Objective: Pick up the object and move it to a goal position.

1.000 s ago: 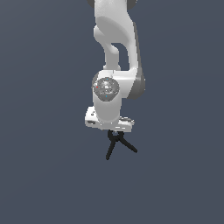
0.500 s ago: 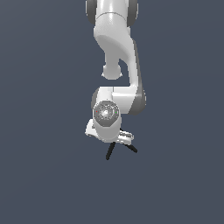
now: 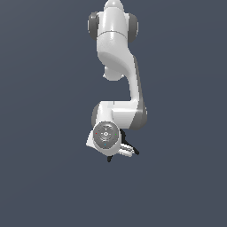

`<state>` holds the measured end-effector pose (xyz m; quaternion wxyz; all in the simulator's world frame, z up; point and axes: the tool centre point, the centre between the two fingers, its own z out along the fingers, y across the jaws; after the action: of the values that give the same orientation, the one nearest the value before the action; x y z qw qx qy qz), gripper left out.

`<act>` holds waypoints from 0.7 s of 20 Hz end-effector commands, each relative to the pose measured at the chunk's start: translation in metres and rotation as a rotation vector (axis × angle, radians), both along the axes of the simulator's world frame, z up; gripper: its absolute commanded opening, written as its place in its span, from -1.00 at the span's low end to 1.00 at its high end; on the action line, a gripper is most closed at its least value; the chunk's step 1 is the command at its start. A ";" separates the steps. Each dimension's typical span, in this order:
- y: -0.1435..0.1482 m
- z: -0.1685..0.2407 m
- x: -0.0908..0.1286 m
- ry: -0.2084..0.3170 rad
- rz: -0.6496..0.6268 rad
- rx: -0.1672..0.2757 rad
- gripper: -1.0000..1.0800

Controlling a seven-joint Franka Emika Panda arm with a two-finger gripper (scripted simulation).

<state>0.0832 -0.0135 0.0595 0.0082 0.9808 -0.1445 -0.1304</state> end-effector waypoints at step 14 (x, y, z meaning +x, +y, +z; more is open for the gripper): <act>-0.003 -0.031 0.022 0.061 -0.066 -0.002 0.23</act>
<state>0.1038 -0.0163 0.0303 0.0094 0.9718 -0.1743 -0.1585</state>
